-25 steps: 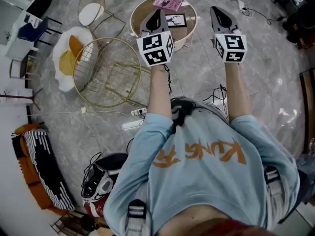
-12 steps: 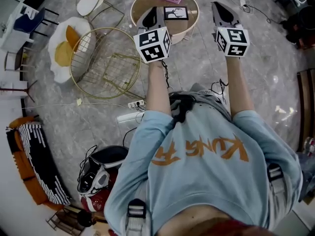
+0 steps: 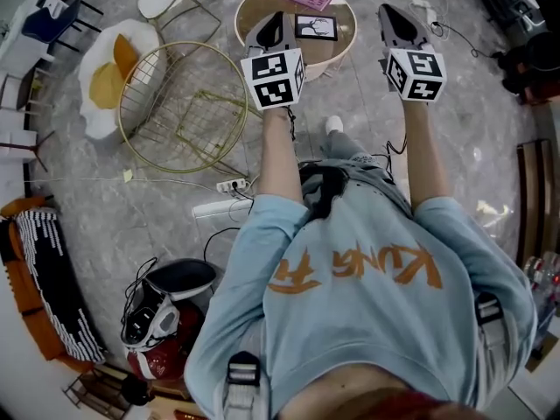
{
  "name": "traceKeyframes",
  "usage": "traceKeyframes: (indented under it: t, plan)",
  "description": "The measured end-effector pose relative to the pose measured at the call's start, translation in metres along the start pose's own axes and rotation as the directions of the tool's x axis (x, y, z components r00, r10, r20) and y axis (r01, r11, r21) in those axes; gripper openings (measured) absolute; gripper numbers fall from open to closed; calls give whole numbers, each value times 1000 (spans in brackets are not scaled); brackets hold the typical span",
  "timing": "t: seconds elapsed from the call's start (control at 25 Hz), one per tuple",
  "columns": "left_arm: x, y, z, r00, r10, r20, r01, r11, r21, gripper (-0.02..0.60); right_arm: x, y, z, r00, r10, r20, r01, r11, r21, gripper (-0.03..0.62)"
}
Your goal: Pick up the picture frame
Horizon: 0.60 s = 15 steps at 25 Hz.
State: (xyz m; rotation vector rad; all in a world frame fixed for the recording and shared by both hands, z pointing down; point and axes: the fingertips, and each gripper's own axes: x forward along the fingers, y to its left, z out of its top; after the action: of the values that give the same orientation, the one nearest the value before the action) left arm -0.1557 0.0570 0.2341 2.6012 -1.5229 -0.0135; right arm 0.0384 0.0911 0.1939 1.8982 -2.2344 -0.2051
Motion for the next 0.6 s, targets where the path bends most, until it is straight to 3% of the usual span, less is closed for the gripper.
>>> traceKeyframes:
  t: [0.16,0.6]
  plan:
    - [4,1,4,1000,-15,9,15,1000,12,20,10,-2,5,1000,-5,16,5,1000,12,-3]
    - [18,28,5,1000,15,24,-14,999,-41,20,36,-1,14,999,23,39,-23,1000,16,-3]
